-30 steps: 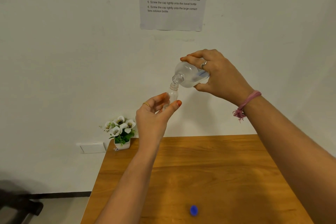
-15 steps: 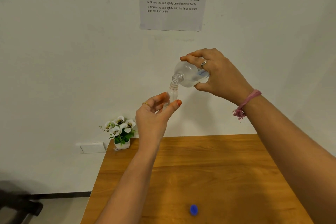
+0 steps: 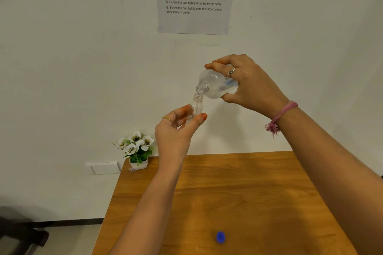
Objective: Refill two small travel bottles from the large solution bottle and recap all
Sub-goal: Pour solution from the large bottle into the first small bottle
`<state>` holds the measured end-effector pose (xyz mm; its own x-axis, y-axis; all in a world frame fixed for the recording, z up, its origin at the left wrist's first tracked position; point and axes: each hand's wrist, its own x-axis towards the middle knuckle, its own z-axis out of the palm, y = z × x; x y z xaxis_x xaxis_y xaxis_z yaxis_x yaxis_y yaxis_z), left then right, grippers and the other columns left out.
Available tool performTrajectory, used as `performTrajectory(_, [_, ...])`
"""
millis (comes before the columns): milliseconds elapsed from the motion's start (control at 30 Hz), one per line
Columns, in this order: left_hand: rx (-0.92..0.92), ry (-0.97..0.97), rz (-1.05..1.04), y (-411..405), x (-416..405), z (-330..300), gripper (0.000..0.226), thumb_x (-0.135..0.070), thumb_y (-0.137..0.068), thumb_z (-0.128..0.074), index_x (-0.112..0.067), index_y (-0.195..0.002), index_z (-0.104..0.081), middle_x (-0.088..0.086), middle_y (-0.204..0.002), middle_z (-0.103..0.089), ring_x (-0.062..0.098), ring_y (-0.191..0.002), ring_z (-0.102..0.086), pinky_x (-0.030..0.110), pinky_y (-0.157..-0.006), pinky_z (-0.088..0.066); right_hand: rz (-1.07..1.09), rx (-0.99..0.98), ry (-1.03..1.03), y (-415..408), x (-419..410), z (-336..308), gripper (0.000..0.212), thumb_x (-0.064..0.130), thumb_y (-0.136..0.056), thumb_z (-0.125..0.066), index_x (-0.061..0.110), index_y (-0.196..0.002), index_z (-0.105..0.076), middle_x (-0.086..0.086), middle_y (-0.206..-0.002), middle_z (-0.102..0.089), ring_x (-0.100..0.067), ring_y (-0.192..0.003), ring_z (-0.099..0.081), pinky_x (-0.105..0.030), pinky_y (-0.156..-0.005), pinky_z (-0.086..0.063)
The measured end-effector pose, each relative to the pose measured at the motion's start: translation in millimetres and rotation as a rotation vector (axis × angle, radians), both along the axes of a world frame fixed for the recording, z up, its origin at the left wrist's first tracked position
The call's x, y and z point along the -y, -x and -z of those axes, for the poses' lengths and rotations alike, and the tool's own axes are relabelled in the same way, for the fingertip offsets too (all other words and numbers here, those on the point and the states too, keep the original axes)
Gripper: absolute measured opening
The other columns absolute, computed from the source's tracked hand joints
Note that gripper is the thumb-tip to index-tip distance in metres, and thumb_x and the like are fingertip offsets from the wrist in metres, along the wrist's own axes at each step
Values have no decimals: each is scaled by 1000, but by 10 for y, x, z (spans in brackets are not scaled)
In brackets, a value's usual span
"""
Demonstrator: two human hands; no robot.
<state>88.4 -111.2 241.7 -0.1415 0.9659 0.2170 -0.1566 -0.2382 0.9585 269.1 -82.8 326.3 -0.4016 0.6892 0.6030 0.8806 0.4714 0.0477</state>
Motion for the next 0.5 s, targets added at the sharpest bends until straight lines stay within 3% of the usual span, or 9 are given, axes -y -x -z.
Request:
performTrajectory(333, [7, 0, 3, -12, 2, 2, 32, -19, -67, -85, -24, -95, -70, -7, -90, -75, 5, -87, -71, 21, -77, -56, 3, 11, 3, -4, 7, -8, 68, 12, -71, -76, 20, -133, -49, -8, -127, -55, -29, -115, -48, -32, -96, -36])
performTrajectory(500, [15, -2, 11, -15, 2, 8, 33, -19, -67, -85, -23, -97, -70, -5, -93, -75, 7, -89, -71, 21, -78, -56, -1, 9, -2, -12, 3, -6, 68, 11, -71, -75, 21, -133, -49, -7, -126, -55, -27, -114, -48, -27, -94, -31])
